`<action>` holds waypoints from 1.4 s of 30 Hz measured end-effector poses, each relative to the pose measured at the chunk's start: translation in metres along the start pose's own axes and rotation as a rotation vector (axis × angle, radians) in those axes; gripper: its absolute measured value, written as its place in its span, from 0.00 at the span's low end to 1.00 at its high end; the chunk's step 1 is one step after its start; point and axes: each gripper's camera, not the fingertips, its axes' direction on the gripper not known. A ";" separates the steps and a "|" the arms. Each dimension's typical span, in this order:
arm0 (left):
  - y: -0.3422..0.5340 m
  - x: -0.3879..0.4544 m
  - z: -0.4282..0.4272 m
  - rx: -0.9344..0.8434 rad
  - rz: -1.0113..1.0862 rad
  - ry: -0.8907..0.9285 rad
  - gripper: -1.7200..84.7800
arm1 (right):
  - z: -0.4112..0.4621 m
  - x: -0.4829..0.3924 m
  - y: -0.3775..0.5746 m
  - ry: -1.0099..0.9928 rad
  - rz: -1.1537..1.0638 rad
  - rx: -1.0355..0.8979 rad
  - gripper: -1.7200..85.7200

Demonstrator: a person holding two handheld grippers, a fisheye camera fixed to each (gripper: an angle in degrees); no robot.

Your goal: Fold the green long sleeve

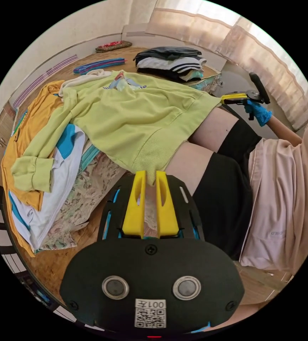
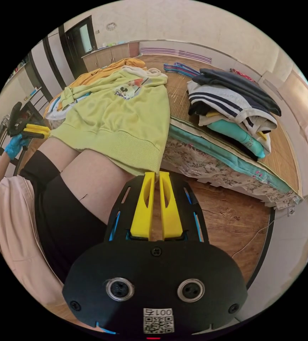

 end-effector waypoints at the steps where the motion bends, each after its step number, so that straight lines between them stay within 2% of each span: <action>1: 0.001 0.002 -0.001 0.012 -0.006 -0.048 0.02 | -0.001 -0.001 0.000 0.005 -0.002 0.001 0.04; 9: 0.018 -0.009 -0.046 0.116 -0.112 -0.135 0.01 | -0.032 0.000 -0.006 0.039 -0.011 0.141 0.04; 15: 0.054 -0.024 -0.116 0.271 -0.171 -0.179 0.00 | -0.065 -0.001 -0.016 -0.117 -0.072 0.245 0.04; 18: 0.069 -0.027 -0.112 0.199 -0.143 -0.142 0.00 | -0.055 -0.007 -0.017 -0.109 -0.161 0.127 0.04; 21: 0.079 -0.027 -0.074 0.094 -0.145 -0.061 0.00 | -0.030 -0.004 -0.015 -0.144 -0.137 0.022 0.04; 24: 0.081 -0.027 -0.045 0.056 -0.167 -0.025 0.00 | -0.020 -0.003 -0.018 -0.167 -0.087 0.029 0.04; 26: 0.077 -0.029 -0.052 0.080 -0.162 -0.034 0.00 | -0.031 -0.005 -0.025 -0.129 -0.110 0.064 0.04; 30: 0.072 -0.033 -0.111 0.233 -0.101 -0.023 0.00 | -0.088 -0.002 -0.042 -0.182 -0.283 0.177 0.04; 35: 0.076 -0.024 -0.107 0.078 -0.004 -0.007 0.00 | -0.097 0.005 -0.043 -0.262 -0.374 0.086 0.04; 42: 0.073 -0.018 -0.012 -0.123 0.003 0.104 0.00 | -0.010 -0.013 -0.041 -0.309 -0.339 -0.134 0.04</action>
